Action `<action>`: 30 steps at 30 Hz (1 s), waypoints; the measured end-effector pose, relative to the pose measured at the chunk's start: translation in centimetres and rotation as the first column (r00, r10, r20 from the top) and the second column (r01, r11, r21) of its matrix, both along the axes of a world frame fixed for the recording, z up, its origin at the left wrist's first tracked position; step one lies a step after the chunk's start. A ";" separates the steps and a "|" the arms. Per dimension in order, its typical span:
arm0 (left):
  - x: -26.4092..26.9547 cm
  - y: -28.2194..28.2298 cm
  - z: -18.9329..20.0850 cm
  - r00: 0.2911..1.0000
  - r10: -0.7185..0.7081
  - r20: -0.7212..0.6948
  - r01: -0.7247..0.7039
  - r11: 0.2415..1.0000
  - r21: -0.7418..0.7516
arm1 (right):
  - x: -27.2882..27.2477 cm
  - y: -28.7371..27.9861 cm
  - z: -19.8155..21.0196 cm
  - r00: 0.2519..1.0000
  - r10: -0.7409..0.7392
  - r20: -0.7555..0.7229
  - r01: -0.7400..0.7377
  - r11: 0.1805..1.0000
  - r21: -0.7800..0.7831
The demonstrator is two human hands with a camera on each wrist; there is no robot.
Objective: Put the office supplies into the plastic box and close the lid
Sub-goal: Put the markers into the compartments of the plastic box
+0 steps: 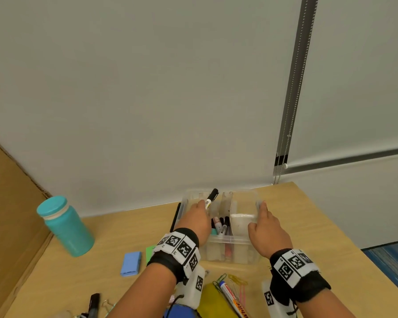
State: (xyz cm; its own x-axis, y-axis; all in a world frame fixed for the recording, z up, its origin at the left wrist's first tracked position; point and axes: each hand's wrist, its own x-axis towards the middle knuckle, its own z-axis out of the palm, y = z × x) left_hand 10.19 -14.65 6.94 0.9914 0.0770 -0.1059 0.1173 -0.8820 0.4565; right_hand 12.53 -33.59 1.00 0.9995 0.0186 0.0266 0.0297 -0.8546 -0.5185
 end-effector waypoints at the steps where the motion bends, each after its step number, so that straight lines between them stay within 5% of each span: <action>1: 0.0 -0.1 -0.1 1.000 -0.027 0.003 0.027 1.000 0.017 | -0.1 0.0 0.0 1.000 0.000 -0.001 0.000 1.000 -0.003; 19: 1.9 -2.9 0.4 0.977 -0.004 -0.213 0.060 0.965 0.254 | -0.2 0.1 0.4 1.000 0.016 0.019 -0.015 0.999 -0.033; 30: 2.8 -3.7 0.8 0.946 -0.023 -0.324 0.114 0.957 0.266 | -0.5 0.2 0.6 1.000 0.012 0.018 -0.012 0.999 -0.032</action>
